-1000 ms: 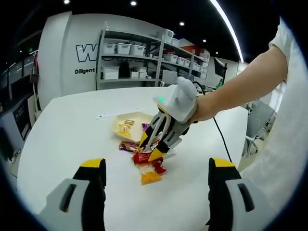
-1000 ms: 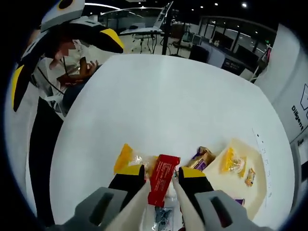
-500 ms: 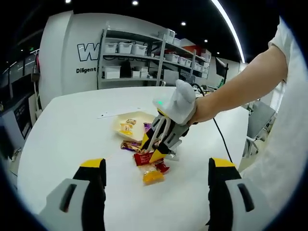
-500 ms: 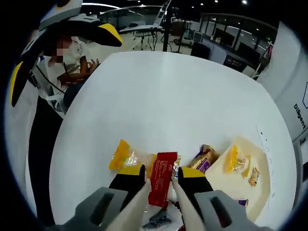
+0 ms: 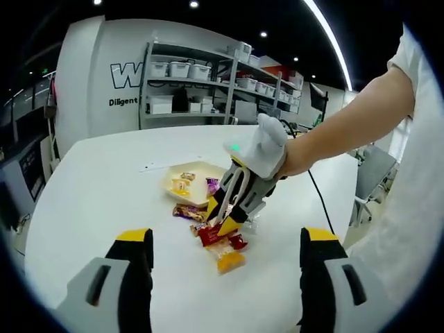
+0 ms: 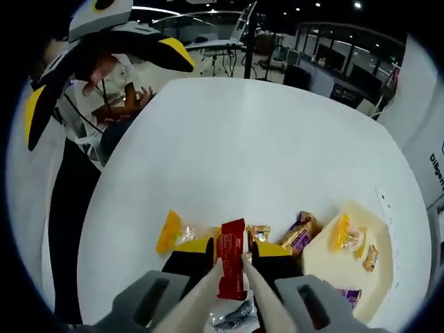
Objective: Place the target food into the container with the food tongs after gripping and lifting it, then release it inside without dropping or visibly crushing the food.
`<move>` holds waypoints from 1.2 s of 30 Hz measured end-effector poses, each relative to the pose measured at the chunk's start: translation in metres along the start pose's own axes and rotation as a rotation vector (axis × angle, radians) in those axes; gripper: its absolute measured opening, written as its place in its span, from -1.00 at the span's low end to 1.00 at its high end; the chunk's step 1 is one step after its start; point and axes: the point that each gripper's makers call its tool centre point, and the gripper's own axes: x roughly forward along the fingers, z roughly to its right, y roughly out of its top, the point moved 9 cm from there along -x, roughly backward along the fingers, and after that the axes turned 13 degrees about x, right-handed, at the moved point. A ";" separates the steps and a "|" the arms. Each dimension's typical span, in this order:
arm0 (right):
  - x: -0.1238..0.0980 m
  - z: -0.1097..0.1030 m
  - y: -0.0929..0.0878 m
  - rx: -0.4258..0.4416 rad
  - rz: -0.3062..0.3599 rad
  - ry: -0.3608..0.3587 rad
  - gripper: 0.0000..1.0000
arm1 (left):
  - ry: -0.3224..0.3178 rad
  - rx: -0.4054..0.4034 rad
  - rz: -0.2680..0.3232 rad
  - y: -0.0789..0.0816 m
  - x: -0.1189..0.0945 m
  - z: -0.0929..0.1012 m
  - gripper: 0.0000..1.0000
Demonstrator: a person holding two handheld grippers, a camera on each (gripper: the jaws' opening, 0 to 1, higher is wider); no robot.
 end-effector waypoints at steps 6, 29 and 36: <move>-0.008 -0.001 -0.002 0.002 0.011 0.002 -0.71 | -0.012 0.009 0.003 0.004 0.003 0.003 0.68; -0.059 0.025 0.015 -0.024 0.076 -0.112 -0.71 | -0.056 0.034 0.023 0.015 0.018 0.008 0.67; -0.069 0.049 0.021 -0.020 0.082 -0.153 -0.72 | -0.054 0.033 0.021 0.013 0.017 0.007 0.67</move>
